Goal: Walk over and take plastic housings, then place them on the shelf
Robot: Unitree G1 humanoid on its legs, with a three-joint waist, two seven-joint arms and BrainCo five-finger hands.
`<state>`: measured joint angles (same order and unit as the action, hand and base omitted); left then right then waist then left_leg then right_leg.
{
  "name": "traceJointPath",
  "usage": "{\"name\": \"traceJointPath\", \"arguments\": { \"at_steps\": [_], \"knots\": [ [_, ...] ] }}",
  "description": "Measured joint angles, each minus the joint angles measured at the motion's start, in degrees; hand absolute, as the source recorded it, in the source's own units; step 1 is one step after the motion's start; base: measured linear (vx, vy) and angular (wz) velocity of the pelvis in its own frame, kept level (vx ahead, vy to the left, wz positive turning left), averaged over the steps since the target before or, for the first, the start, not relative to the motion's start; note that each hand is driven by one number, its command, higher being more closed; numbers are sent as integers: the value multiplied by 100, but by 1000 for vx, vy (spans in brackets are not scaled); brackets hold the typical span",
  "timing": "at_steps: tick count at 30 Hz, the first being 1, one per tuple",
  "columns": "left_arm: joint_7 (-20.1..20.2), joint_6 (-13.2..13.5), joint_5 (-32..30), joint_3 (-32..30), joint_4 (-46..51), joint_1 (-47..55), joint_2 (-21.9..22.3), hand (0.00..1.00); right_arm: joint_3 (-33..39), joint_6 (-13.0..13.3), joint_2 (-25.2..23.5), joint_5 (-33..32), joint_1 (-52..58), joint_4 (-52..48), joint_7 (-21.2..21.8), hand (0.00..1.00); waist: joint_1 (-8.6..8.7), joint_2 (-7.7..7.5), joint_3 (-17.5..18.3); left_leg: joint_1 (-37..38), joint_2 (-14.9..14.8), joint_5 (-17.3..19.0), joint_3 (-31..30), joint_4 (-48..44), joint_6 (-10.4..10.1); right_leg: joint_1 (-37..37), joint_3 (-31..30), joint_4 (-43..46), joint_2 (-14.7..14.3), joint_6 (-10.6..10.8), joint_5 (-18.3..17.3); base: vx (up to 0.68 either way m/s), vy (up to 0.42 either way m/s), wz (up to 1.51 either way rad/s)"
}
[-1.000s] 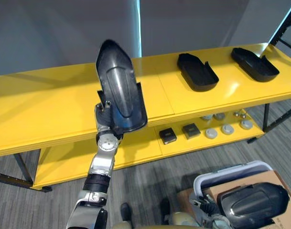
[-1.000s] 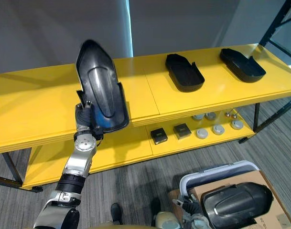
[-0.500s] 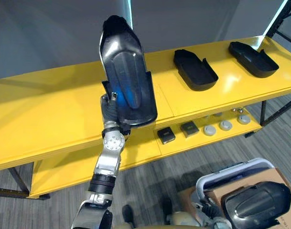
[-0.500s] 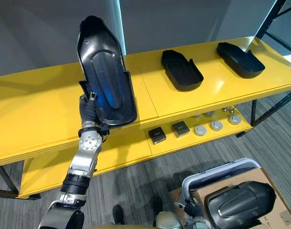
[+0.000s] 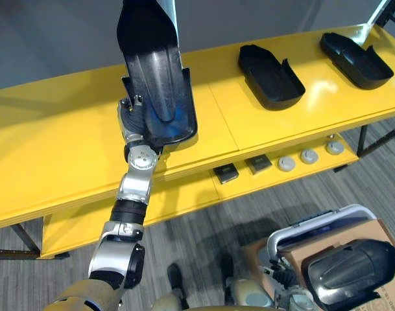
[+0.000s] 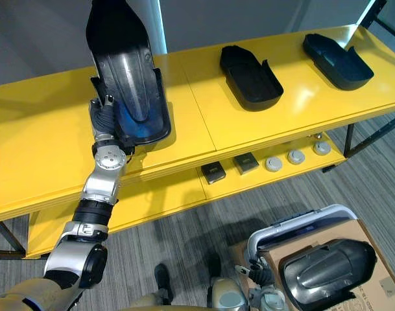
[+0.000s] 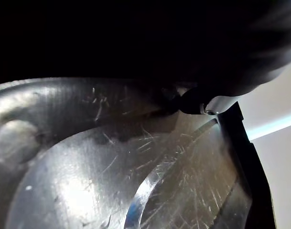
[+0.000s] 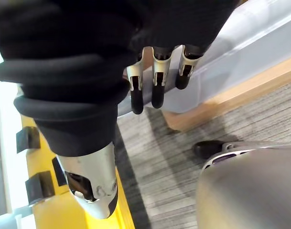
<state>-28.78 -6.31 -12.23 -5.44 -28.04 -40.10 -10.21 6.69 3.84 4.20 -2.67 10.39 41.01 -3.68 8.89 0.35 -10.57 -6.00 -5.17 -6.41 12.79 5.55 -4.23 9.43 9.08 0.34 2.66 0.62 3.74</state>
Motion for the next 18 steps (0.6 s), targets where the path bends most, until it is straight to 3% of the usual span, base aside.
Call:
{"name": "traceJointPath", "arguments": {
  "at_steps": [1,18],
  "knots": [
    [1,-19,2,-74,-126,-14,-1,0,0,8,0,0,0,-17,-1,0,-1,-1,-25,-1,5,-2,-1,-3,2,2,1,8,8,0,0,37,19,-1],
    [-151,-11,160,-425,-622,-378,-309,0,-90,24,1,-7,-99,-93,-111,0,-13,-47,-206,-10,20,-13,46,-2,15,125,-88,202,49,43,-84,9,3,-1]
  ]
}}
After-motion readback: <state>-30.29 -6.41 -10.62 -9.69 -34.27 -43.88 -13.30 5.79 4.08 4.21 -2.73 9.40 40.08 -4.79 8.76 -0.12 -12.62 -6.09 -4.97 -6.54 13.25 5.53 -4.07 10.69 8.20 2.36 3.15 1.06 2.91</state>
